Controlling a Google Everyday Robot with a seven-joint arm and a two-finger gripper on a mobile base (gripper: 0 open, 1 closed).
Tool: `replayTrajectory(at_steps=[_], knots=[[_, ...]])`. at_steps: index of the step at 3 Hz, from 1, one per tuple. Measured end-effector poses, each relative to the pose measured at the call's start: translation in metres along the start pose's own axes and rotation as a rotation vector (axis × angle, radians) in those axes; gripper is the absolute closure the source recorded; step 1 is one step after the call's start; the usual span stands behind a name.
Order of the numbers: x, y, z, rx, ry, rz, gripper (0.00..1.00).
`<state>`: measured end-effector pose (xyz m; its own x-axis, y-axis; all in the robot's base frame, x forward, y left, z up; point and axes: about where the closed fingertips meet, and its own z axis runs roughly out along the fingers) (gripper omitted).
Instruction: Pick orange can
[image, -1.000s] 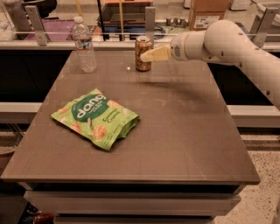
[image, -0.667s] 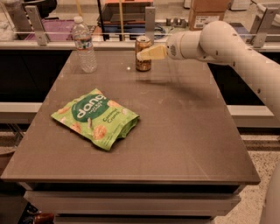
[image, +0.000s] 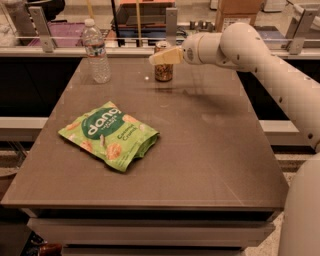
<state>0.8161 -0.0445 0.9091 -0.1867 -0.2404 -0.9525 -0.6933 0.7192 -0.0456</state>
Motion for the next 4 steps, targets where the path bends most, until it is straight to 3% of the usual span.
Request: replayTrajectory(at_steps=[1, 4], knots=[[-0.0042, 0.0021, 0.0093, -0.020, -0.027, 0.007, 0.17], [-0.0026, 0.0076, 0.0154, -0.030, -0.024, 0.007, 0.88]])
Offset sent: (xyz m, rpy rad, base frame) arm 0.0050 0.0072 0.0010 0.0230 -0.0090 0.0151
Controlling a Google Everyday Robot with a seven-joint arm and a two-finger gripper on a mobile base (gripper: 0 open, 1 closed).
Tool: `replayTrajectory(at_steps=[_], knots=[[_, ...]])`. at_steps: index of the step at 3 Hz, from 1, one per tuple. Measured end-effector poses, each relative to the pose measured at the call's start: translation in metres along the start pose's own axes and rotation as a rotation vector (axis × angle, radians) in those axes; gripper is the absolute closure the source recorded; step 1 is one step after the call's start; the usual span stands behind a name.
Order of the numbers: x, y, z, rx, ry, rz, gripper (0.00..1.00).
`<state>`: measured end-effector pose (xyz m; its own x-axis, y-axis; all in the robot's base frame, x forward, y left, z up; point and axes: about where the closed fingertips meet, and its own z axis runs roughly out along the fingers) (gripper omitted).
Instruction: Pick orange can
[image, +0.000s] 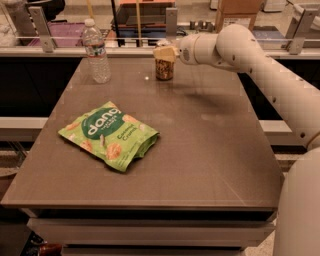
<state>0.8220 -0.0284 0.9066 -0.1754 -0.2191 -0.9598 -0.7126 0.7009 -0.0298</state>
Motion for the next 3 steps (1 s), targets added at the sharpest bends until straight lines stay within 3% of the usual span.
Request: replayTrajectory(at_steps=[1, 2, 3], knots=[[0.0006, 0.0018, 0.0022, -0.004, 0.001, 0.000, 1.00], [0.0006, 0.0019, 0.0022, -0.004, 0.001, 0.000, 1.00], [-0.0074, 0.0020, -0.0061, -0.040, -0.001, -0.003, 1.00]])
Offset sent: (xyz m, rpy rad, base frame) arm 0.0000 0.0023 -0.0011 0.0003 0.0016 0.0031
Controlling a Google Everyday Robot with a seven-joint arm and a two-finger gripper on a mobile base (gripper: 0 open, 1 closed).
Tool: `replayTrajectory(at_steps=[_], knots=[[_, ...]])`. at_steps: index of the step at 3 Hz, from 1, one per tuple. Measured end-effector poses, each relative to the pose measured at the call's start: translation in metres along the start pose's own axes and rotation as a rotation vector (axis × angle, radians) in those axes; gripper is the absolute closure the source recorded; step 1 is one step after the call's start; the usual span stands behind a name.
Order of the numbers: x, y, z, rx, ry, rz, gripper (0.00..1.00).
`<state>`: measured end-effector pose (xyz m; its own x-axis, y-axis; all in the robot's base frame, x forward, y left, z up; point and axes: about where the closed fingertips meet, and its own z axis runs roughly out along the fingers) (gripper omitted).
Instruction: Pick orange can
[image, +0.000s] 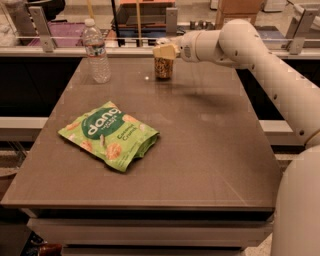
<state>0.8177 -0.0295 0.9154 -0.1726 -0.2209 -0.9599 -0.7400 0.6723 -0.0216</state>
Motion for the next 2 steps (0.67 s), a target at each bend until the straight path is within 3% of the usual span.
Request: replayTrajectory(at_steps=[2], knots=[[-0.041, -0.005, -0.042, -0.113, -0.015, -0.034, 1.00]])
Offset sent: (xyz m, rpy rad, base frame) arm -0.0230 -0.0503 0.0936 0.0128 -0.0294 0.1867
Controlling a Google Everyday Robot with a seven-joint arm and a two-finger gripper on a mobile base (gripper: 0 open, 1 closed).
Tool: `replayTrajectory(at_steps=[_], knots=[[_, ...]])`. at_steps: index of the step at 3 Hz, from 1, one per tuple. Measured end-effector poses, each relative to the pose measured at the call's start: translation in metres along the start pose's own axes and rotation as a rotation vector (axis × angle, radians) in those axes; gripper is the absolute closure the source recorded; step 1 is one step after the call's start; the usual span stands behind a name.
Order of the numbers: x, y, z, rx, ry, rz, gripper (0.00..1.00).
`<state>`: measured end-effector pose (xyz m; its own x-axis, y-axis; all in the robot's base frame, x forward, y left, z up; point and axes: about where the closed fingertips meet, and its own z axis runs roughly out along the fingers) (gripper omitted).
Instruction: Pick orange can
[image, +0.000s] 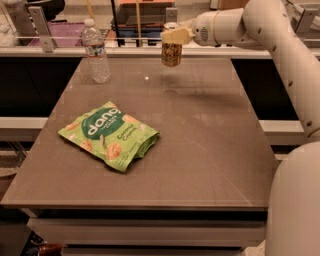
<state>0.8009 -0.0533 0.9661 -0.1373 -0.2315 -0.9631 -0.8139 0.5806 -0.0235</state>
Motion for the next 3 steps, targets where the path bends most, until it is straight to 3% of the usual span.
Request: replayTrajectory(at_steps=[1, 3], knots=[[-0.032, 0.004, -0.017, -0.033, 0.002, -0.043, 1.00], [-0.071, 0.015, -0.029, -0.034, 0.009, -0.124, 1.00]])
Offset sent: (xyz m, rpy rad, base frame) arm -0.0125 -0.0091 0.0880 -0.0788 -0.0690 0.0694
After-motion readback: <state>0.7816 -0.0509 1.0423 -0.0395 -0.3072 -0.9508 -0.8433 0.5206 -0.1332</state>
